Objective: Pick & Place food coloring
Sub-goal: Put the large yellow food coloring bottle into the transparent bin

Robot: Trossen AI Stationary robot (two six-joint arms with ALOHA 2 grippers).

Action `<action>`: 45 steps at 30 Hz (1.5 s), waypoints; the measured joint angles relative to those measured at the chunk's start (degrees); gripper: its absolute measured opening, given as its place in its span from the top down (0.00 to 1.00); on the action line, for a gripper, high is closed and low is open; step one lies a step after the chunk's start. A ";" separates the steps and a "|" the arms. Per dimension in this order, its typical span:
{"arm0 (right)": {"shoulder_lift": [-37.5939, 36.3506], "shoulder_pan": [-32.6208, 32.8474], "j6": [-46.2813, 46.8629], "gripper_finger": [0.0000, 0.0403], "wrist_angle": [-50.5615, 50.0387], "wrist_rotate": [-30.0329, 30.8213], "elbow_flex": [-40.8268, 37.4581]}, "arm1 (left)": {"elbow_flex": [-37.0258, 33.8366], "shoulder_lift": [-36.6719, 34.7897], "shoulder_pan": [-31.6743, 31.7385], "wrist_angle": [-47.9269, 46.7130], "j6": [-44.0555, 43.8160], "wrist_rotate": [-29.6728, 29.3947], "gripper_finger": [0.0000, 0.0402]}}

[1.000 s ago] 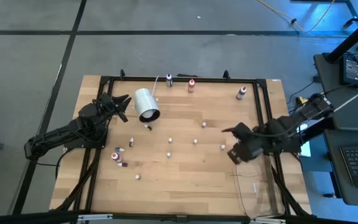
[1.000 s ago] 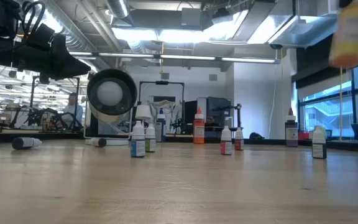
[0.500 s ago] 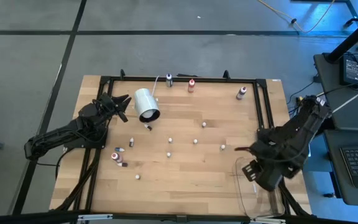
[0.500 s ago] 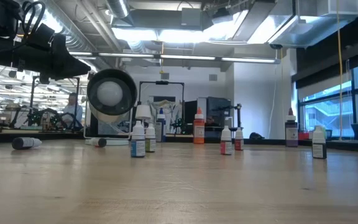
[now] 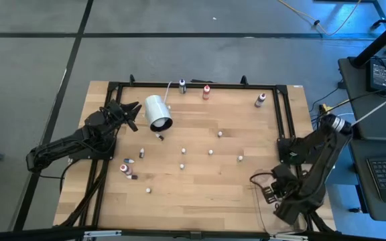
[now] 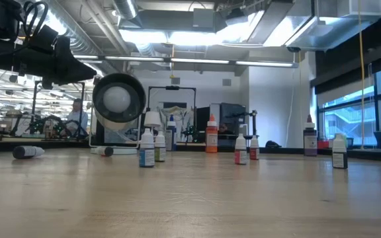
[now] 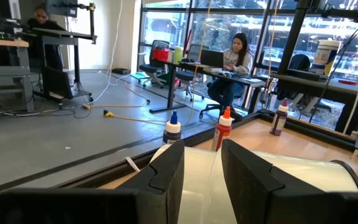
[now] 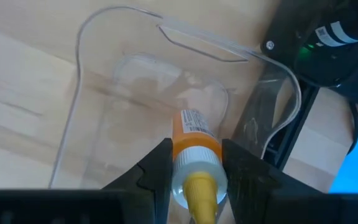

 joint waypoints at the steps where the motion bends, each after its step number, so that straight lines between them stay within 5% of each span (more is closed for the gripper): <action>1: 0.86 0.00 -0.36 0.69 0.00 0.00 0.00 | 0.00 0.00 0.02 0.00 -0.02 0.00 0.74; 11: 5.27 0.00 -3.55 0.69 0.02 1.95 -0.04 | 0.00 -0.01 0.00 0.06 -0.45 -0.02 0.74; 26: -13.22 0.85 -2.16 0.69 7.54 1.50 -13.89 | -0.04 -0.02 0.02 1.39 -0.46 -0.96 0.74; 45: -15.72 0.85 -4.99 0.66 14.87 -0.09 -25.51 | -0.04 -0.02 0.02 1.38 -0.46 -0.92 0.74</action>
